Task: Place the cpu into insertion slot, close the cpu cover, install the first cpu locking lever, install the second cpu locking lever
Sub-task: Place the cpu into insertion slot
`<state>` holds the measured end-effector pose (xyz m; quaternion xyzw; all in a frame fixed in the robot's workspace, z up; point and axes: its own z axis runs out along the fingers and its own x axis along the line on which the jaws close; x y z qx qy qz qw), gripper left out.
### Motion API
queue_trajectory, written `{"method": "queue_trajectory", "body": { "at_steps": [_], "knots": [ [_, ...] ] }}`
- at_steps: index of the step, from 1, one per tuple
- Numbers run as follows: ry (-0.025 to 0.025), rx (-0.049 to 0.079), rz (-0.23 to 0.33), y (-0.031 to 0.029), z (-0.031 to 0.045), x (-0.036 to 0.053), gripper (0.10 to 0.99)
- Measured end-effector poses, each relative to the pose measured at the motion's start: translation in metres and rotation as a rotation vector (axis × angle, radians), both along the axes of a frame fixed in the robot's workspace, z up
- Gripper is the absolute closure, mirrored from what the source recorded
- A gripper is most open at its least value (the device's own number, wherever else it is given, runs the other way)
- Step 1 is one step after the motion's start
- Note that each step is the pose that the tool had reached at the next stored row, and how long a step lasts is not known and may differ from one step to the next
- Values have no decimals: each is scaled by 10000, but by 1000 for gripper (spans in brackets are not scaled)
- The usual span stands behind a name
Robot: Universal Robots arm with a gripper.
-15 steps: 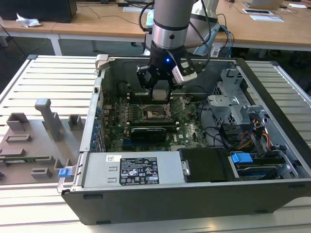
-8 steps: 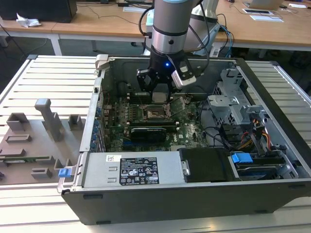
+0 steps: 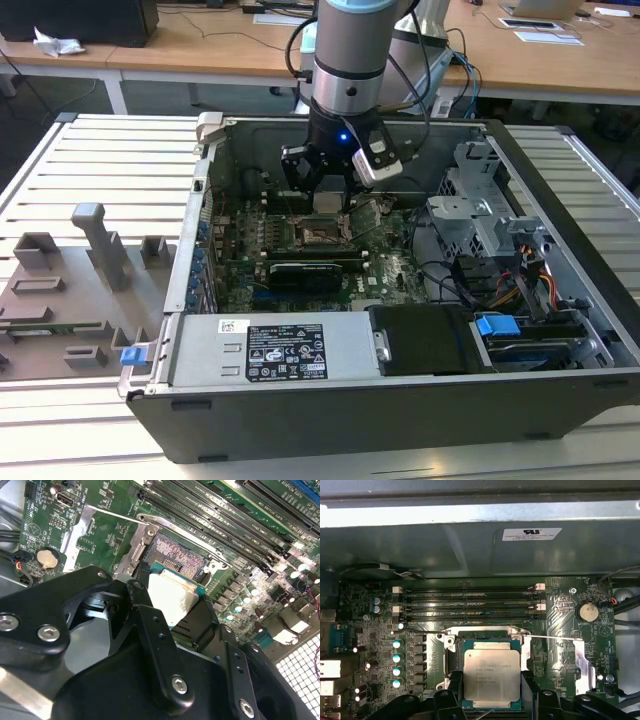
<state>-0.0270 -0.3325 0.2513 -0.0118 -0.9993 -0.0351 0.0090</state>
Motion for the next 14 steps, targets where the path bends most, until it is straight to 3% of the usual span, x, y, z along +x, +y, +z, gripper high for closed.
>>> {"method": "queue_trajectory", "body": {
  "at_steps": [14],
  "knots": [
    [-2, -26, -2445, 0, -17, 1, 541]
  ]
}}
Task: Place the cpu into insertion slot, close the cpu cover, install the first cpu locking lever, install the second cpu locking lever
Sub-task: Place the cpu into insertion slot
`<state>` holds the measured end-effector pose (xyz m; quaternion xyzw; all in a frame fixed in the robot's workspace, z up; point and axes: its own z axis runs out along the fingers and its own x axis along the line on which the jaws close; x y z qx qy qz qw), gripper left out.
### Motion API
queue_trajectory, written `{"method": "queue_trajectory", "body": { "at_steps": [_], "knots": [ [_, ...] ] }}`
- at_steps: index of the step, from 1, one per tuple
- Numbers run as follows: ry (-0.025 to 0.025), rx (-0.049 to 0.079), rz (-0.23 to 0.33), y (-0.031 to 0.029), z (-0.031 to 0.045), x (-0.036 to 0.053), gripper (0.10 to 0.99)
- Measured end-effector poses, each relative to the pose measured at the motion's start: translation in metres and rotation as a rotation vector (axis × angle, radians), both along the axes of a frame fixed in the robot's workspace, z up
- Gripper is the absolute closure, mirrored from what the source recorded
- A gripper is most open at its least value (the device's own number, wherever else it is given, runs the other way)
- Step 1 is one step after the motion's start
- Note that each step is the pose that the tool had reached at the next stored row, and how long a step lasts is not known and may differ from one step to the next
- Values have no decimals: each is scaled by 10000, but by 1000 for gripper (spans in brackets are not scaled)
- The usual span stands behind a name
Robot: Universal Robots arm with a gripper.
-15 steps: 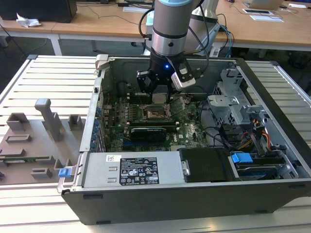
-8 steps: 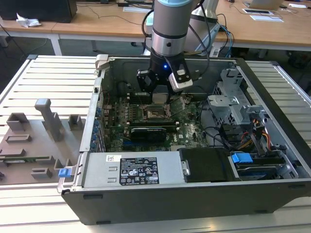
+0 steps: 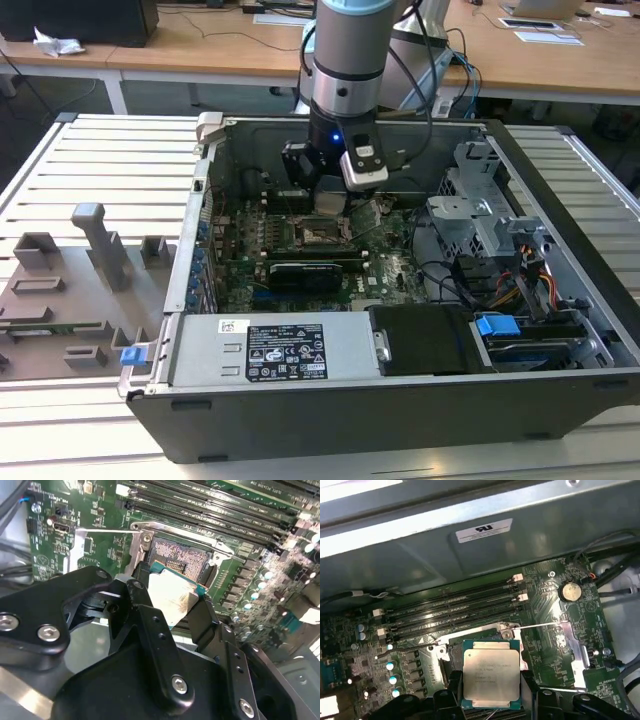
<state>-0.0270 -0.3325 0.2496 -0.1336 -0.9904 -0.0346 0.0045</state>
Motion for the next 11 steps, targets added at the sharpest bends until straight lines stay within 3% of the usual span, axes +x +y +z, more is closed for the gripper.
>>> {"method": "queue_trajectory", "body": {
  "at_steps": [11],
  "knots": [
    [1, -158, -1801, 0, -14, 2, 541]
  ]
}}
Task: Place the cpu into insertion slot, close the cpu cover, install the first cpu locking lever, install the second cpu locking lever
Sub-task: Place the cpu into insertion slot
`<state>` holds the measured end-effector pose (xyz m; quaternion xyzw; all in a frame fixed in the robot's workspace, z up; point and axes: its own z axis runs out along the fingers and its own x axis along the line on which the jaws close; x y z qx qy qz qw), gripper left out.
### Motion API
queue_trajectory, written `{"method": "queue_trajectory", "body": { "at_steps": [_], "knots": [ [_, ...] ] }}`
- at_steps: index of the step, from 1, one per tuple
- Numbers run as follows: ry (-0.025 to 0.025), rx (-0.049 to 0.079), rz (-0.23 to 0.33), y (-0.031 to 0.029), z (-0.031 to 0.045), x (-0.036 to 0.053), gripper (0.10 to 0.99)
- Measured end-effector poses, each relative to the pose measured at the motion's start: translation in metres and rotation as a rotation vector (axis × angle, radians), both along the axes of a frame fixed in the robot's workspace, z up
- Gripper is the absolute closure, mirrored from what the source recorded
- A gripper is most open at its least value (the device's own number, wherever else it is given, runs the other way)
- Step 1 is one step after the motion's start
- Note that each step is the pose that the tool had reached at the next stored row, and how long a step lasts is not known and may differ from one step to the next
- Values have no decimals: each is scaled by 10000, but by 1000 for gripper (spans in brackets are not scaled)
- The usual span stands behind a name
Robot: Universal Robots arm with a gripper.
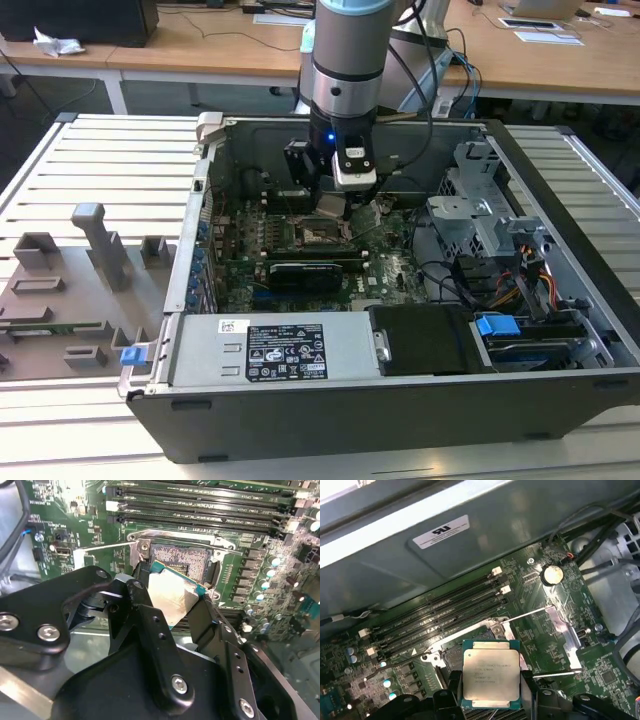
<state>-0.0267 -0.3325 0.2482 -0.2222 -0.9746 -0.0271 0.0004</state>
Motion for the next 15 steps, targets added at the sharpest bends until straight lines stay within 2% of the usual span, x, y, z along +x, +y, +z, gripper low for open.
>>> {"method": "queue_trajectory", "body": {
  "at_steps": [5, 15],
  "knots": [
    [0, -122, -651, -1, -3, 1, 541],
    [8, -170, -1890, -1, -11, 2, 541]
  ]
}}
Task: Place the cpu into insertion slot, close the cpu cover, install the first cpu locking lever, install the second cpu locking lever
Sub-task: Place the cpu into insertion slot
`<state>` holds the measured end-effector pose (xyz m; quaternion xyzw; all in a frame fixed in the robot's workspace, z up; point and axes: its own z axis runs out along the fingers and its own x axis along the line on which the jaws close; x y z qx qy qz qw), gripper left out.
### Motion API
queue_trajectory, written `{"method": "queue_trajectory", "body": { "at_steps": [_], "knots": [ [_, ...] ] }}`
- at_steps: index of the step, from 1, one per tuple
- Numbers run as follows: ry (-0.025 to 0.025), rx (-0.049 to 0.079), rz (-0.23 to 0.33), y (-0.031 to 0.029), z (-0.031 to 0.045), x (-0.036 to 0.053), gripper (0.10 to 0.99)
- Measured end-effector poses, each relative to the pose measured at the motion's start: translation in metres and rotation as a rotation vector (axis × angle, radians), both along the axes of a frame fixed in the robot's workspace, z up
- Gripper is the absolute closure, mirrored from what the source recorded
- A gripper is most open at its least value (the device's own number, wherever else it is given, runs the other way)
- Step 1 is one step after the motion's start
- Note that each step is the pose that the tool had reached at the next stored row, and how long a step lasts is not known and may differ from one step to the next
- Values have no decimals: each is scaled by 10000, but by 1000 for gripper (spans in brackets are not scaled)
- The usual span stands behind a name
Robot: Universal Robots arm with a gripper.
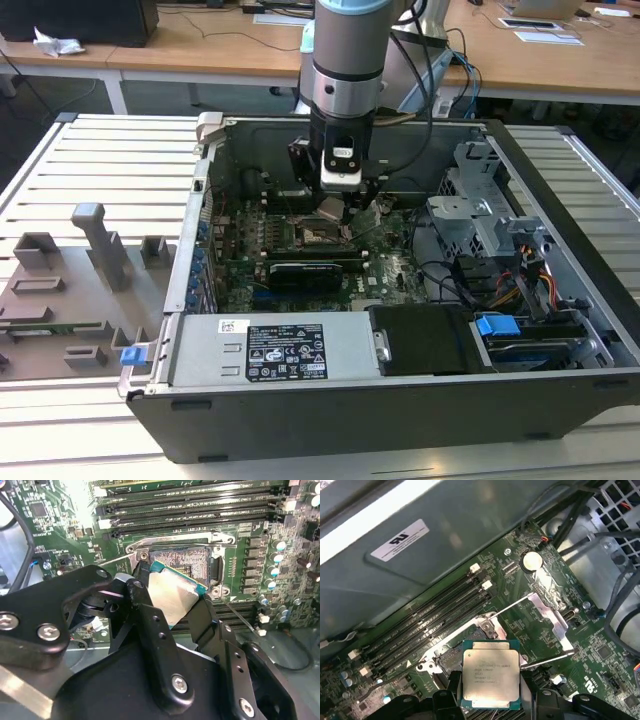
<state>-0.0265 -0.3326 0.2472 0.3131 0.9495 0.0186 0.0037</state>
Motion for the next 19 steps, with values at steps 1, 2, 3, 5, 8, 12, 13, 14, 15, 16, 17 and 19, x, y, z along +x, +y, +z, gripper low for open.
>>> {"method": "queue_trajectory", "body": {
  "at_steps": [1, 2, 3, 5, 8, 12, 13, 14, 15, 16, 17, 19],
  "knots": [
    [0, 0, -117, 0, -1, 0, 541],
    [-1, 0, -237, 0, -2, 0, 541],
    [0, -1, -435, 0, -4, 1, 541],
    [0, -2, -913, 0, -7, 1, 541],
    [-2, -19, -1363, 0, -10, 4, 541],
    [-3, -47, -2016, 0, -14, 8, 541],
    [-3, -53, -2116, 0, -15, 8, 541],
    [-4, -57, -2213, 0, -15, 8, 541],
    [-4, -63, -2315, 0, -16, 8, 541],
    [-4, -71, -2441, 0, -16, 9, 541],
    [-5, -80, -2578, 0, -17, 10, 541],
    [-5, -95, -2804, 0, -18, 11, 541]
  ]
}}
